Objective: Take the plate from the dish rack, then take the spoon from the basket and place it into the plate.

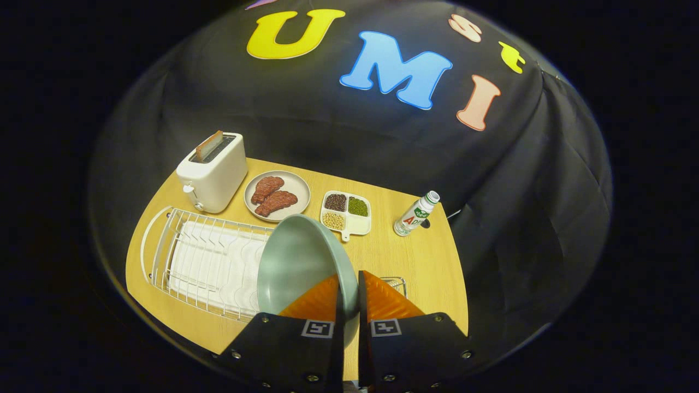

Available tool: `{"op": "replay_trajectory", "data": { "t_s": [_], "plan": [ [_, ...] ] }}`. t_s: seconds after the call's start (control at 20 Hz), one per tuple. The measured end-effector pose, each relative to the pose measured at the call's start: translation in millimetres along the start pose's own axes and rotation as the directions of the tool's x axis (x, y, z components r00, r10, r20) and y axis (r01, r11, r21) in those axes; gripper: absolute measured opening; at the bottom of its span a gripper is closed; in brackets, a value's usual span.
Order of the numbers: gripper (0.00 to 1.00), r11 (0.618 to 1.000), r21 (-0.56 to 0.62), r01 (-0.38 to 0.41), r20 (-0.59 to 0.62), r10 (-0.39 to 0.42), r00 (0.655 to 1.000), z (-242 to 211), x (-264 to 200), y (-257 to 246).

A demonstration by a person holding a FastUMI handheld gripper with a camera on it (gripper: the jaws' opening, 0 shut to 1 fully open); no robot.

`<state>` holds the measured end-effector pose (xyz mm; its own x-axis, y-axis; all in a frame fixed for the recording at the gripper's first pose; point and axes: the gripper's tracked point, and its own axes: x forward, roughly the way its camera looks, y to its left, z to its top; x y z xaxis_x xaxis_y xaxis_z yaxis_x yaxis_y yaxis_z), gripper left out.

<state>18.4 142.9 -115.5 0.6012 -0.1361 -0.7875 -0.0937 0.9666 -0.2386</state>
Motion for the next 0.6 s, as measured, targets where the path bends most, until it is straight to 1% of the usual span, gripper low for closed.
{"op": "replay_trajectory", "data": {
  "t_s": [0.15,0.25,0.4,0.6],
  "plan": [
    [0.11,0.998,0.041,-0.046,0.012,0.046,0.999,-12.8,-7.2,-18.7],
    [0.11,0.993,0.072,-0.096,0.011,0.095,0.995,-25.1,-10.2,-26.9],
    [0.11,0.974,0.126,-0.186,0.002,0.188,0.982,-48.6,-14.8,-37.3],
    [0.11,0.943,0.179,-0.280,0.009,0.283,0.959,-83.9,-18.0,-58.5]
  ]
}}
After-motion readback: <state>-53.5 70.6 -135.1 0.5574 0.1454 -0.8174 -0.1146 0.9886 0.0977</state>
